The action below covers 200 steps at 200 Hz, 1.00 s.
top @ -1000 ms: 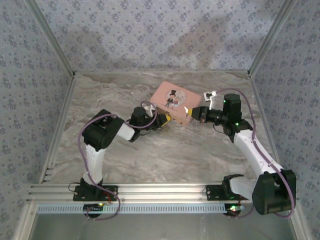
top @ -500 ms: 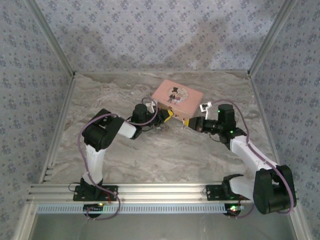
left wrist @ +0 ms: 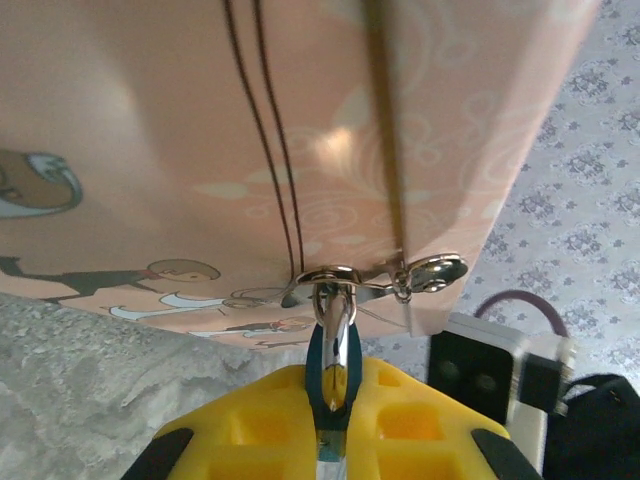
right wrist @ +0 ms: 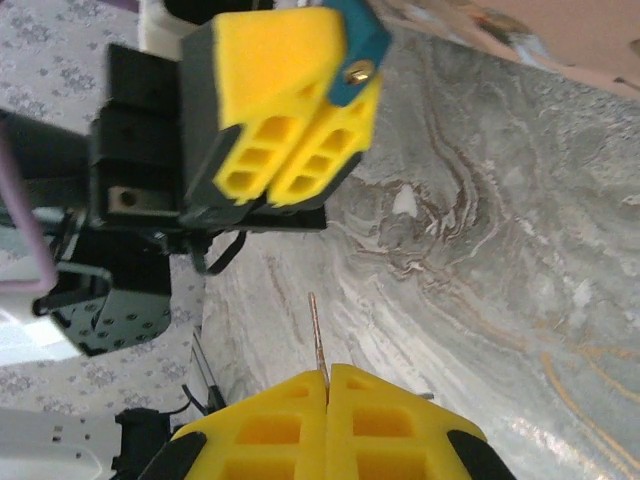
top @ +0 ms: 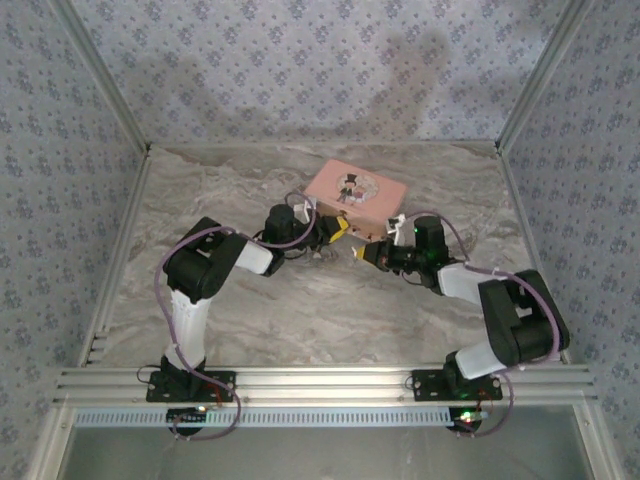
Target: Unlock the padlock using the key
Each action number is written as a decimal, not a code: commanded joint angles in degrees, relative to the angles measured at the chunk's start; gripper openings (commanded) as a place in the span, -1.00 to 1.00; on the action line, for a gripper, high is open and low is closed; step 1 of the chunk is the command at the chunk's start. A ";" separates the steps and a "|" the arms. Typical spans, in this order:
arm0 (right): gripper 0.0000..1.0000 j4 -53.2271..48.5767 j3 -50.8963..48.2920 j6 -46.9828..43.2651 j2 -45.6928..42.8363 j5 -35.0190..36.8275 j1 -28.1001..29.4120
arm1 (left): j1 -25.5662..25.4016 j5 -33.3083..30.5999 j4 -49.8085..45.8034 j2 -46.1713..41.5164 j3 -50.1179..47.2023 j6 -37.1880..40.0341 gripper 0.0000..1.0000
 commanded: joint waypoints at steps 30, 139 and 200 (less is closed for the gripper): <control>-1.00 10.62 3.87 4.34 7.37 -3.61 -1.66 | 0.06 4.08 6.53 -3.01 2.41 -1.24 -1.00; -1.00 16.39 3.50 9.27 8.96 -1.24 -5.14 | 1.04 5.94 7.62 -1.49 2.87 -3.33 -1.00; -1.00 13.36 -1.10 10.07 -0.26 1.95 -2.07 | 1.15 4.72 8.95 -0.14 3.73 -4.03 -1.00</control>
